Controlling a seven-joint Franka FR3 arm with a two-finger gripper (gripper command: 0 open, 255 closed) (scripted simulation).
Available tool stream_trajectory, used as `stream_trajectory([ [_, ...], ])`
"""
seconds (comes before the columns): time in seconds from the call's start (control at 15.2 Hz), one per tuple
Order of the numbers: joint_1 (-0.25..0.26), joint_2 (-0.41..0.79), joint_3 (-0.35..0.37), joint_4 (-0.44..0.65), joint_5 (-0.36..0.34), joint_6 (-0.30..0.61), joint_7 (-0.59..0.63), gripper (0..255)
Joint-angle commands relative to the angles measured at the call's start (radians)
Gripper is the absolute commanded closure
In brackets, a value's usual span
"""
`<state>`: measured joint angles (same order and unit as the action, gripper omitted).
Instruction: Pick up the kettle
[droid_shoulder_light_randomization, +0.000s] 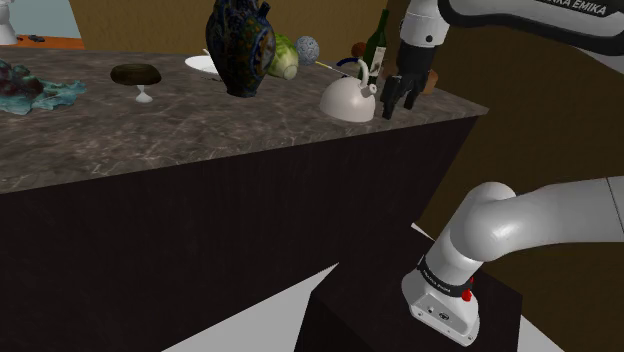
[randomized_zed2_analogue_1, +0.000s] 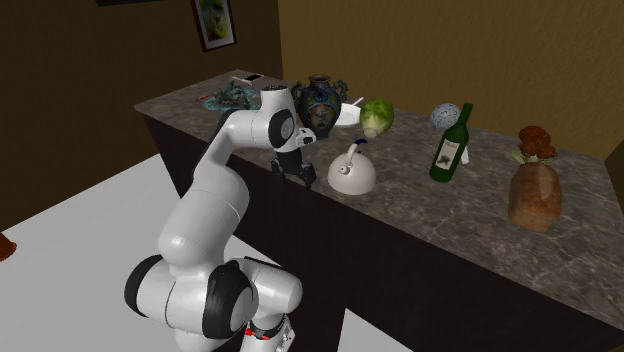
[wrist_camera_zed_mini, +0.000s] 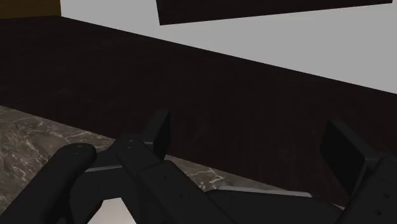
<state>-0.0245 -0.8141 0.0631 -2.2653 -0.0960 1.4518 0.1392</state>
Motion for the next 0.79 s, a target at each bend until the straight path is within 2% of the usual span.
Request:
stream_trajectory([
  [0.0, 0.000, 0.000, 0.000, 0.000, 0.000, 0.000, 0.000, 0],
  [0.4, -0.042, 0.281, -0.081, 0.276, 0.007, -0.066, -0.036, 0],
  [0.73, -0.071, 0.523, -0.148, 0.547, 0.034, -0.158, -0.074, 0],
])
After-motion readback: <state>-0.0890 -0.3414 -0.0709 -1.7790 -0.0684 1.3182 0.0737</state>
